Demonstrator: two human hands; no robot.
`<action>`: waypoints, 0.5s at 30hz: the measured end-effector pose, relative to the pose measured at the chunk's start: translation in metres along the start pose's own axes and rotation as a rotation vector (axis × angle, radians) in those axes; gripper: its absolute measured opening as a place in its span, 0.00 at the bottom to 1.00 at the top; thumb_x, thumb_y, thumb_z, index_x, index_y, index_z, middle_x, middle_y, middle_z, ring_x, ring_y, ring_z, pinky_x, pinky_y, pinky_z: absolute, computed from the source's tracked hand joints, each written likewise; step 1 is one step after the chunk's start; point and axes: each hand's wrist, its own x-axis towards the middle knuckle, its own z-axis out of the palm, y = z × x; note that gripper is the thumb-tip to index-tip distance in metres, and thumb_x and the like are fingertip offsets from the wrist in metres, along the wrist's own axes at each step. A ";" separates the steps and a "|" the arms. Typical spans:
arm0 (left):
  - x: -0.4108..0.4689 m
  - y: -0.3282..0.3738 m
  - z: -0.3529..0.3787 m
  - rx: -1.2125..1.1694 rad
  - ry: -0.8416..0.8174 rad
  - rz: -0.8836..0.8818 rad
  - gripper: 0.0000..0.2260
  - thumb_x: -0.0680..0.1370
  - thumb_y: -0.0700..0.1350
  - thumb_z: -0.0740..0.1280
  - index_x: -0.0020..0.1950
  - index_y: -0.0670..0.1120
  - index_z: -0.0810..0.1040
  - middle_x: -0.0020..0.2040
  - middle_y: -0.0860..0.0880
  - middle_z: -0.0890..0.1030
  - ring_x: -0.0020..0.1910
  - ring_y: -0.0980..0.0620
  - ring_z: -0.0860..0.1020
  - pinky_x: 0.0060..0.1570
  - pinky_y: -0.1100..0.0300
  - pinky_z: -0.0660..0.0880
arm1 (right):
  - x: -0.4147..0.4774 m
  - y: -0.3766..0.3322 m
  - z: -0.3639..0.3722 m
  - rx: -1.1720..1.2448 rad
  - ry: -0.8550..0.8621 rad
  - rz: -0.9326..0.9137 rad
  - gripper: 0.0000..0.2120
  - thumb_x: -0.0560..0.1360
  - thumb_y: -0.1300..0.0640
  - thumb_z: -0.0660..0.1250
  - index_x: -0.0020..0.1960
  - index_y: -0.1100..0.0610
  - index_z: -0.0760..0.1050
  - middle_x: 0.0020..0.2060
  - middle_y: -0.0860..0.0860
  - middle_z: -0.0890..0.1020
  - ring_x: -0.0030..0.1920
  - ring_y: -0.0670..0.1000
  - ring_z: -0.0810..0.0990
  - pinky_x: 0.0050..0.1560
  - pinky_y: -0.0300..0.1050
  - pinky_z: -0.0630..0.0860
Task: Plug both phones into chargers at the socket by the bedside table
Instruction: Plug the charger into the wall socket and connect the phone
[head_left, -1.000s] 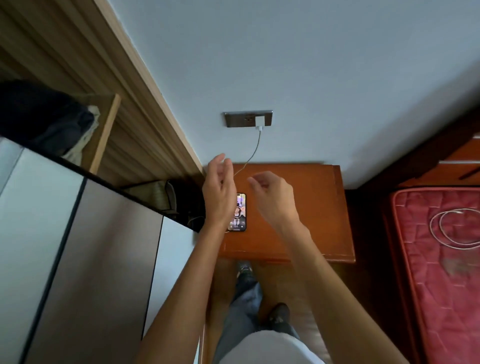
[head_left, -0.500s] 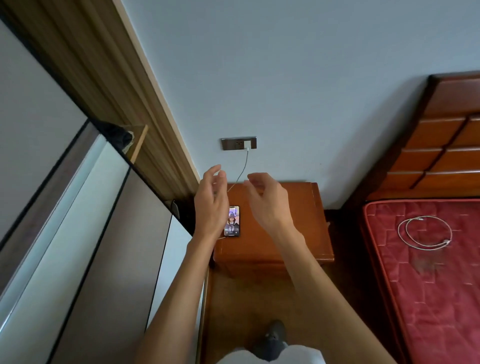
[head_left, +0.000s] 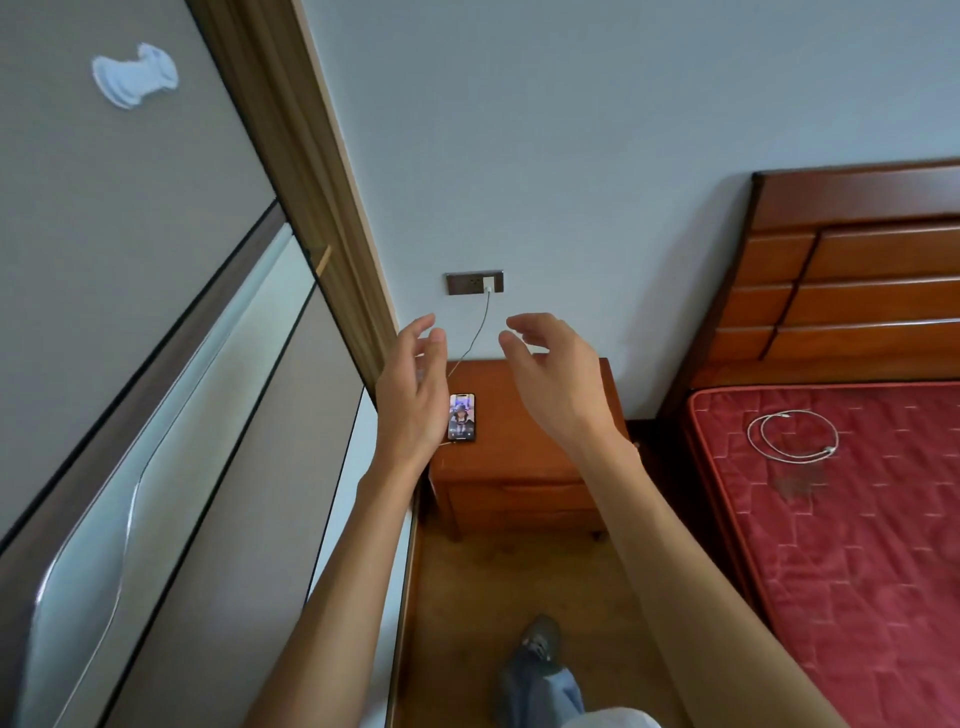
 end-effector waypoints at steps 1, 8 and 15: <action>-0.016 0.005 -0.007 -0.004 0.002 0.003 0.17 0.85 0.53 0.57 0.72 0.51 0.73 0.66 0.55 0.77 0.61 0.59 0.74 0.54 0.71 0.68 | -0.016 -0.005 -0.006 -0.007 0.008 -0.017 0.14 0.81 0.51 0.64 0.64 0.53 0.78 0.61 0.49 0.82 0.60 0.46 0.79 0.50 0.27 0.70; -0.105 0.056 -0.052 0.001 0.030 0.053 0.16 0.85 0.53 0.57 0.71 0.51 0.73 0.66 0.52 0.78 0.62 0.57 0.75 0.52 0.74 0.68 | -0.104 -0.054 -0.052 0.052 0.044 -0.080 0.13 0.81 0.52 0.64 0.63 0.52 0.78 0.61 0.48 0.82 0.59 0.46 0.79 0.52 0.28 0.74; -0.175 0.098 -0.085 -0.028 0.071 0.121 0.18 0.85 0.56 0.57 0.72 0.53 0.73 0.68 0.52 0.79 0.68 0.56 0.75 0.60 0.68 0.71 | -0.175 -0.099 -0.095 0.154 0.094 -0.193 0.12 0.81 0.52 0.64 0.62 0.52 0.79 0.58 0.47 0.83 0.59 0.44 0.79 0.61 0.40 0.77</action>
